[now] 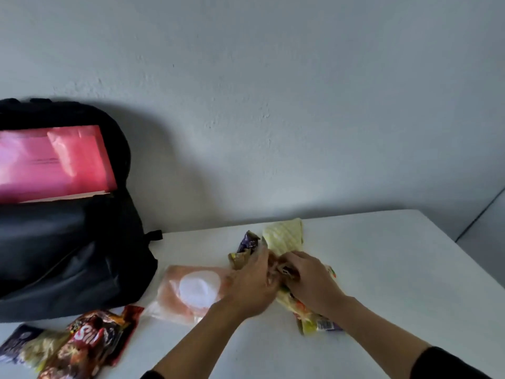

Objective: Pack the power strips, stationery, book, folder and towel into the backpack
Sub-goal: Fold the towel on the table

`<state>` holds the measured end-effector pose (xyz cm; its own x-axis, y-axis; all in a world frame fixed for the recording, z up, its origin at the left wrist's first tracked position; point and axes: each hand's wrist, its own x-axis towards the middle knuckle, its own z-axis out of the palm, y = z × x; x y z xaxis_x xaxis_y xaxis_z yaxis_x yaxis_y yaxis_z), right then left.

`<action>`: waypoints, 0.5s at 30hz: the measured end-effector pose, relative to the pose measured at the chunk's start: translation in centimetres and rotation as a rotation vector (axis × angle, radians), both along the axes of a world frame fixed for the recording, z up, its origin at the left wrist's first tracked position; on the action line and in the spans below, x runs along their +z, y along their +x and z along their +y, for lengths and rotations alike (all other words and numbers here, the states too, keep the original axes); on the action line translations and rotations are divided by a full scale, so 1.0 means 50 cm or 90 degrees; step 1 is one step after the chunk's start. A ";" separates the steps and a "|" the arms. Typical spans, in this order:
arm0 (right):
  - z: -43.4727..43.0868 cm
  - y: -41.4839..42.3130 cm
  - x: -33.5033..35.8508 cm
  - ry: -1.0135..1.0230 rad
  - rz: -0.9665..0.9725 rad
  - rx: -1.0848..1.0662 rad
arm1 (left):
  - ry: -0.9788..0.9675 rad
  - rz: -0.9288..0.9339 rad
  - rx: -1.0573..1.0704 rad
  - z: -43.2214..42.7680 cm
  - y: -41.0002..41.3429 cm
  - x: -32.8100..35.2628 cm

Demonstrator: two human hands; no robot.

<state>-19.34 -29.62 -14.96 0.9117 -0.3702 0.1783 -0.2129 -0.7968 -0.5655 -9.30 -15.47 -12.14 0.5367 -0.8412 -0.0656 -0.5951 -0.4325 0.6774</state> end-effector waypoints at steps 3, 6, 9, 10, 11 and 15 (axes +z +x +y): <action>-0.051 -0.053 0.004 -0.011 -0.016 0.014 | 0.059 -0.048 -0.018 -0.026 -0.038 -0.024; -0.088 -0.091 0.016 -0.077 0.071 0.013 | 0.113 -0.032 -0.013 -0.029 -0.054 -0.022; -0.114 -0.115 0.036 -0.039 0.114 -0.007 | 0.247 -0.086 -0.106 -0.008 -0.038 0.017; -0.117 -0.119 0.045 0.032 0.105 -0.017 | 0.297 -0.110 -0.139 0.000 -0.032 0.030; -0.116 -0.120 0.054 0.115 0.090 -0.027 | 0.344 -0.125 -0.162 0.007 -0.028 0.042; -0.103 -0.107 0.102 0.327 -0.002 -0.065 | 0.322 -0.145 -0.148 -0.007 -0.033 0.075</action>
